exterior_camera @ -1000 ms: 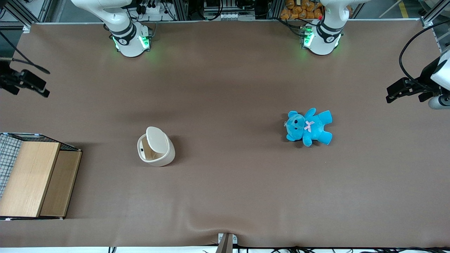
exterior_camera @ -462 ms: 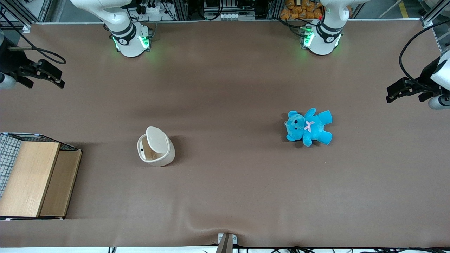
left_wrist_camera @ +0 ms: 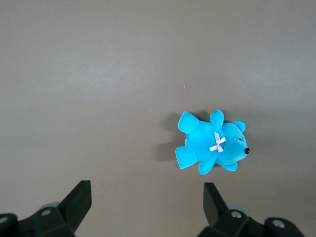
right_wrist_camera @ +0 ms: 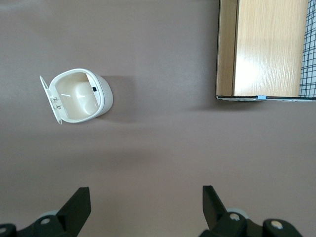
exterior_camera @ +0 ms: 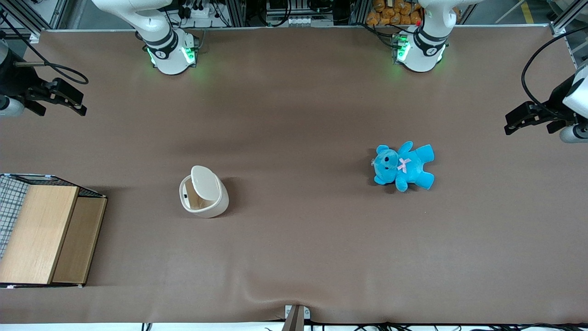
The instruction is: Open trash can with right arm
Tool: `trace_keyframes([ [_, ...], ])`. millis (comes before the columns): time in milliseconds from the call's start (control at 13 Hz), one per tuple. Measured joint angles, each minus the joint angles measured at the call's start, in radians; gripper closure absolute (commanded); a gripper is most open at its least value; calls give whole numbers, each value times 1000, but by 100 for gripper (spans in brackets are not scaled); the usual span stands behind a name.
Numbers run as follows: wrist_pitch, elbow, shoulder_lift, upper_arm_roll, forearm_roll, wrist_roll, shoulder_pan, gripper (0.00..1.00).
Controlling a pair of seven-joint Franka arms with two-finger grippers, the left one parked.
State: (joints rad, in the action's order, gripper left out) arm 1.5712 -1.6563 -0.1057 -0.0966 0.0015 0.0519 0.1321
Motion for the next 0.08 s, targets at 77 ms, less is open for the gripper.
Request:
trace_keyframes([
  [77, 0, 0, 0, 0, 0, 0, 0, 0],
])
